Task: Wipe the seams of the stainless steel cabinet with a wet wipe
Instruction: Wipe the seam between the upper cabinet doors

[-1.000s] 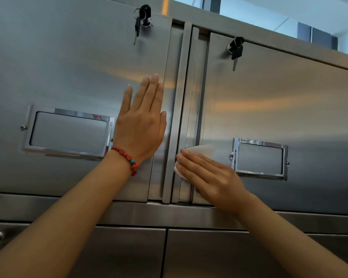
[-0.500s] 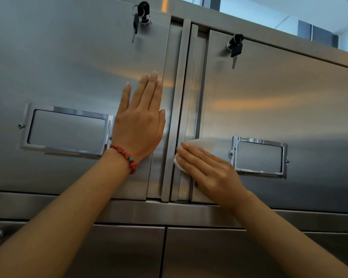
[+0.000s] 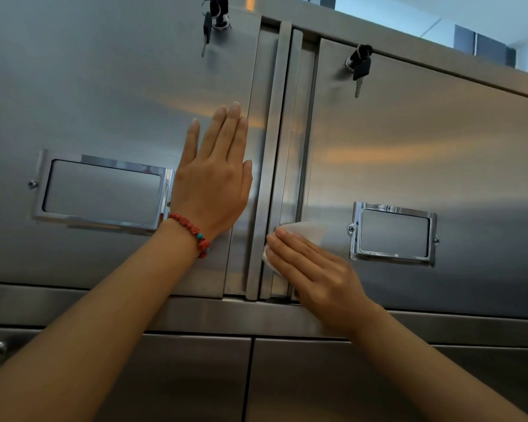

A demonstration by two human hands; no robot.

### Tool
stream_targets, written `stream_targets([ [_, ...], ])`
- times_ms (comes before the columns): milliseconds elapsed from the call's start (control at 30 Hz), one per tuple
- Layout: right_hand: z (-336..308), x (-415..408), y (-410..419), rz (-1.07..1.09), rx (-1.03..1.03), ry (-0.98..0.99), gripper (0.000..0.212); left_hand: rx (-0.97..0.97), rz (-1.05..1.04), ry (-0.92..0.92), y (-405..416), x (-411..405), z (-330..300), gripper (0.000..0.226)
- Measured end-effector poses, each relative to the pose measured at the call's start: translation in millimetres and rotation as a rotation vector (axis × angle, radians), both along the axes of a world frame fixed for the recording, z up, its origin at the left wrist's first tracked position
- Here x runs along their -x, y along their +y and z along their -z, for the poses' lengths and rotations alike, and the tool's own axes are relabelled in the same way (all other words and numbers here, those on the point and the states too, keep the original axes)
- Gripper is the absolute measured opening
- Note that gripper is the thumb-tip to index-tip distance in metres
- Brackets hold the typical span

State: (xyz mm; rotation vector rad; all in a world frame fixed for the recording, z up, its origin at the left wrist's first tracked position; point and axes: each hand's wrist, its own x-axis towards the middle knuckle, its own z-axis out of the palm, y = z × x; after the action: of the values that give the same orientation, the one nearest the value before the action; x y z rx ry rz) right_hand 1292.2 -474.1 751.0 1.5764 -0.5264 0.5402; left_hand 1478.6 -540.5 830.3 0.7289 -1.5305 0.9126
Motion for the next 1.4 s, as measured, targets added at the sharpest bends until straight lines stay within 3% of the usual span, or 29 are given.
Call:
stream_targets([
  [600, 27.8, 2.5, 3.0, 0.017, 0.011, 0.092, 0.026, -0.019, -0.001, -0.007, -0.9, -0.2, -0.2, 0.056],
  [1400, 37.0, 3.6, 0.1, -0.01, -0.022, 0.046, 0.025, -0.005, -0.01, -0.001, -1.8, -0.1, -1.2, 0.056],
])
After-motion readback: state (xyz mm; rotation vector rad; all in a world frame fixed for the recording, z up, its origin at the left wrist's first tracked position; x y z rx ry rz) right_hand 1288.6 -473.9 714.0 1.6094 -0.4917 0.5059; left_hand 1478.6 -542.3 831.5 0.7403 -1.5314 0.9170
